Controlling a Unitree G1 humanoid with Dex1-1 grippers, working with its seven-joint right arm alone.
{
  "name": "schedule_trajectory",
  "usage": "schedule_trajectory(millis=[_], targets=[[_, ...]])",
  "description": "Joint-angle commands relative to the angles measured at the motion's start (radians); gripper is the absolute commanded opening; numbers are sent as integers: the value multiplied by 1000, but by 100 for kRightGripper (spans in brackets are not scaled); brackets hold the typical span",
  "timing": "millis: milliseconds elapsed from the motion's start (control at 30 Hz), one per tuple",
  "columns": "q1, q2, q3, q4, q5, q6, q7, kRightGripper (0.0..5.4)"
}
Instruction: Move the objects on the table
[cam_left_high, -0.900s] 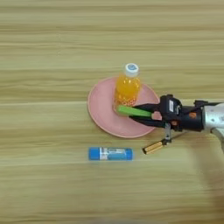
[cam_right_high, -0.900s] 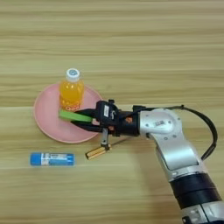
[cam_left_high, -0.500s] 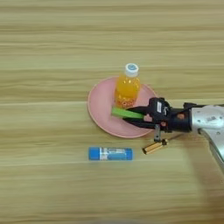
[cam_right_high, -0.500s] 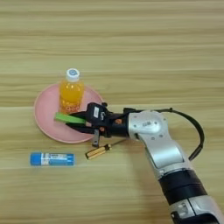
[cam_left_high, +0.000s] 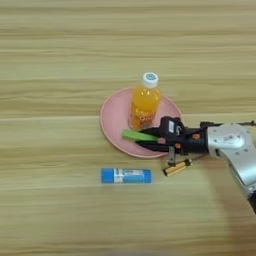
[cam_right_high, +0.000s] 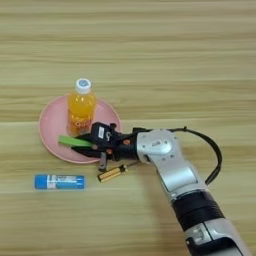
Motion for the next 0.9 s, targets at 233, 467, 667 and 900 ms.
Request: schedule_trajectory(millis=[233,467,667,900], targets=[[-61,-22,-14,-21,5,-35,-13,77],[-61,-38,-30,-22,14,-43,3,196],[-56,-56,-56,-50,40,-40,13,260],[-18,-90,-105,-172,136,-17,74,363]])
